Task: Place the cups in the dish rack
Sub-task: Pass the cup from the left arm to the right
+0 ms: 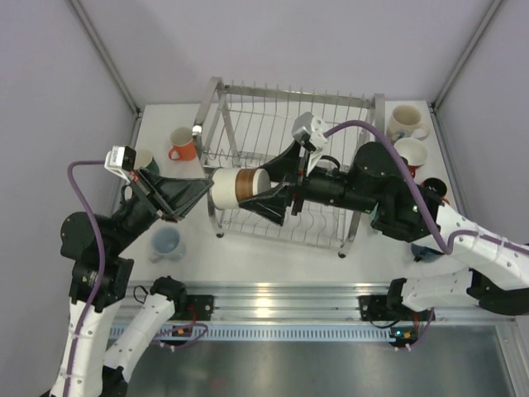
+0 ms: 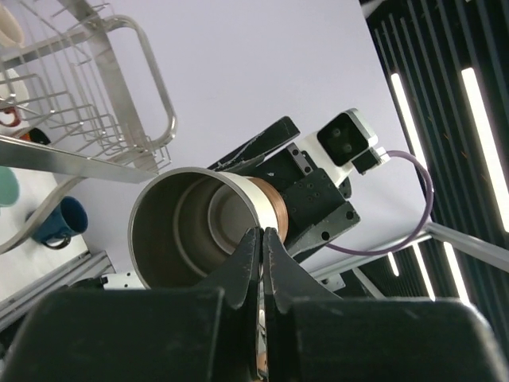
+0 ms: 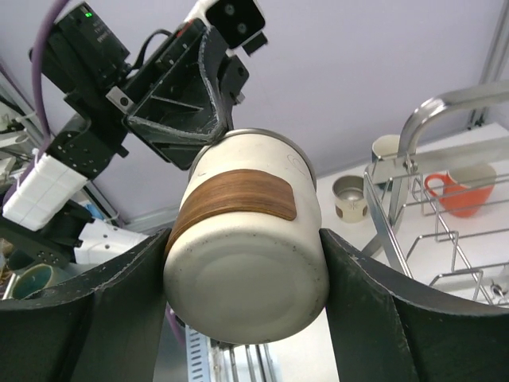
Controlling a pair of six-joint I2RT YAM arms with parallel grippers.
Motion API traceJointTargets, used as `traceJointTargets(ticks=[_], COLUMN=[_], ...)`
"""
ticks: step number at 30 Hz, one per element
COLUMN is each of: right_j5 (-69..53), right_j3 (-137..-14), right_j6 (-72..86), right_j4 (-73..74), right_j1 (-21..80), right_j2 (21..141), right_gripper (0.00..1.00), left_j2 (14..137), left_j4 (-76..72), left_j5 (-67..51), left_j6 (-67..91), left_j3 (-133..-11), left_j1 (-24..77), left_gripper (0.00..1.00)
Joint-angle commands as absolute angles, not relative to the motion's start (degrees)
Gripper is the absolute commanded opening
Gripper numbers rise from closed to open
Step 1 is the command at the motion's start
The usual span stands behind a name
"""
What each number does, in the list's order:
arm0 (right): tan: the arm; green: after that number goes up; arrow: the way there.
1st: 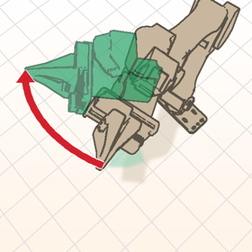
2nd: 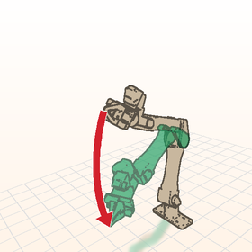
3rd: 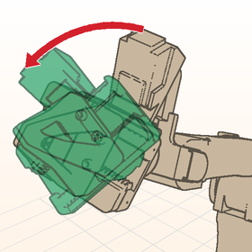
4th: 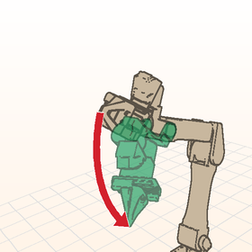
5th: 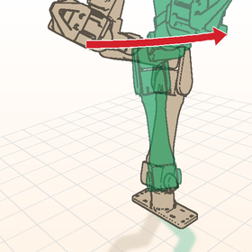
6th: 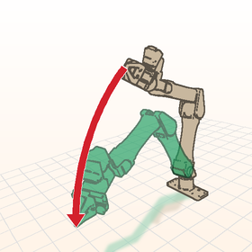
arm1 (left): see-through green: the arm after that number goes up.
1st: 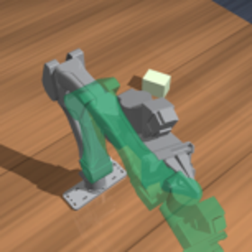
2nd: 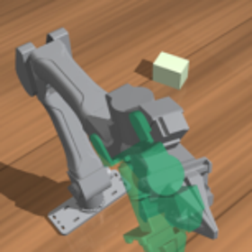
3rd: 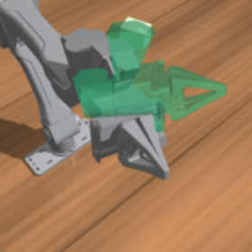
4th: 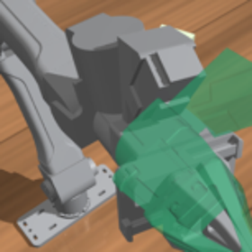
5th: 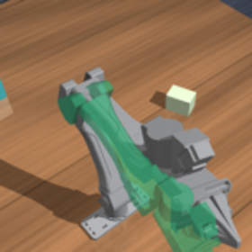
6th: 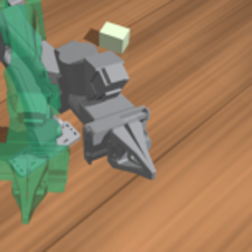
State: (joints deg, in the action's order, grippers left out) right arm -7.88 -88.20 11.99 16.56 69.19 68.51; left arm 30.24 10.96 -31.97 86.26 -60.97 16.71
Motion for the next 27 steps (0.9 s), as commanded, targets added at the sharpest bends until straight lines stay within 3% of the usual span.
traceJointTargets(ticks=[1,4,6,8,13,23,27], right_j5=[-10.98,-12.13,-12.57,-11.17,-10.11,-11.42,-11.69], right_j3=[-88.42,-87.19,-87.45,-88.68,-88.07,-87.89,-87.72], right_j6=[11.43,10.9,10.72,10.64,10.46,12.04,12.39], right_j4=[7.3,3.96,3.43,4.48,5.1,5.01,4.57], right_j1=[69.43,69.35,69.35,69.35,69.43,69.35,69.35], right_j2=[63.28,62.75,63.1,63.81,63.72,66.18,66.97], right_gripper=[0.6,0.69,0.58,0.34,0.22,0.44,0.41], left_j2=[29.53,28.92,29.09,29.35,30.23,28.56,28.21], left_j4=[2.29,0.53,0.53,0.53,0.53,-7.47,-10.02], left_j5=[-24.88,-23.21,-22.94,-23.46,-26.97,-26.45,-26.37], left_j6=[92.81,94.39,94.4,93.87,92.11,97.03,98.79], left_j3=[-61.26,-60.73,-60.56,-60.82,-60.21,-54.93,-53.53], left_j1=[16.26,16.35,16.35,16.35,16.26,16.26,16.35], left_gripper=[0.0,0.0,0.0,0.0,0.0,0.0,0.0])
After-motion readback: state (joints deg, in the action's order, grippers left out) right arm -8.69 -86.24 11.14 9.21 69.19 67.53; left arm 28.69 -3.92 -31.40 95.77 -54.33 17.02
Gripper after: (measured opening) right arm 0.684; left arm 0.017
